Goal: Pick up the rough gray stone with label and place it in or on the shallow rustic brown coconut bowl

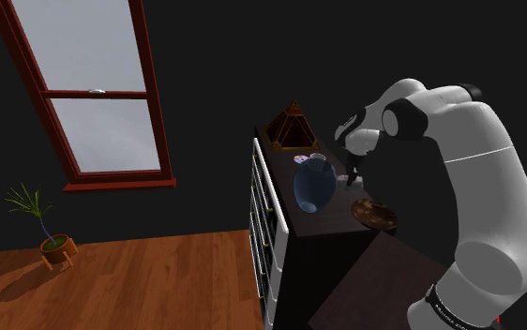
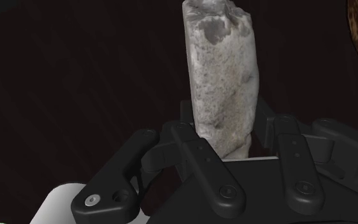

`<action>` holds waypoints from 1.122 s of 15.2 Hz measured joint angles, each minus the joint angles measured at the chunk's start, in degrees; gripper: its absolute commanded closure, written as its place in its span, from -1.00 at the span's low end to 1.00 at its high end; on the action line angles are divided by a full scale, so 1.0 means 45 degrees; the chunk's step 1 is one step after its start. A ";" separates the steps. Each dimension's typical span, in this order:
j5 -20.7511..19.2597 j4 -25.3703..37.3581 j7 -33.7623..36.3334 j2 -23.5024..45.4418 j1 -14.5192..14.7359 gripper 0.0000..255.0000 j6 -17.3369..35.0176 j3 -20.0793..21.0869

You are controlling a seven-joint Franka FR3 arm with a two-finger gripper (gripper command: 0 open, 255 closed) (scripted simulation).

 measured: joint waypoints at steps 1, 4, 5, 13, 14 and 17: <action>-0.0049 -0.0001 0.0039 -0.0089 0.0034 1.00 -0.0087 -0.0042; -0.0213 -0.0006 0.0143 -0.0408 0.0128 1.00 -0.0392 -0.0188; -0.0283 -0.0079 0.0176 -0.0574 0.0183 1.00 -0.0483 -0.0252; -0.0760 -0.0139 0.0474 -0.1488 0.0475 1.00 -0.1288 -0.0642; -0.0828 -0.0092 0.0513 -0.1592 0.0498 1.00 -0.1429 -0.0692; -0.0999 -0.0005 0.0609 -0.1873 0.0561 1.00 -0.1773 -0.0820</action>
